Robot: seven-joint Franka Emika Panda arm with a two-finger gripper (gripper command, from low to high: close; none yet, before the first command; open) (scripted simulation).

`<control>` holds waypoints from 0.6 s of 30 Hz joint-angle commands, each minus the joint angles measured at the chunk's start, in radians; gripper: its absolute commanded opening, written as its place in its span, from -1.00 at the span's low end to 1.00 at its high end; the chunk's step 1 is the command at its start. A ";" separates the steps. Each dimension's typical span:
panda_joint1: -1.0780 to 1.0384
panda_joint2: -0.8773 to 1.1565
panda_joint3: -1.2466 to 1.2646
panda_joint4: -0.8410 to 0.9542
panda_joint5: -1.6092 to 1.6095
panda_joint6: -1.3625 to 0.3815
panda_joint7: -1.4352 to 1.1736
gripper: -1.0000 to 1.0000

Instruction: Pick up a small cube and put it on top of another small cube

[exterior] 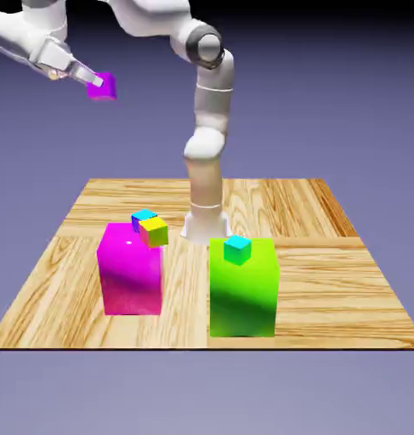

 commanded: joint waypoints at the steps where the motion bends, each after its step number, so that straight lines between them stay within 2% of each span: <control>1: -0.021 0.036 0.011 -0.024 0.017 -0.010 -0.001 -1.00; 18: -0.386 0.652 0.191 -0.429 0.286 -0.191 -0.022 -1.00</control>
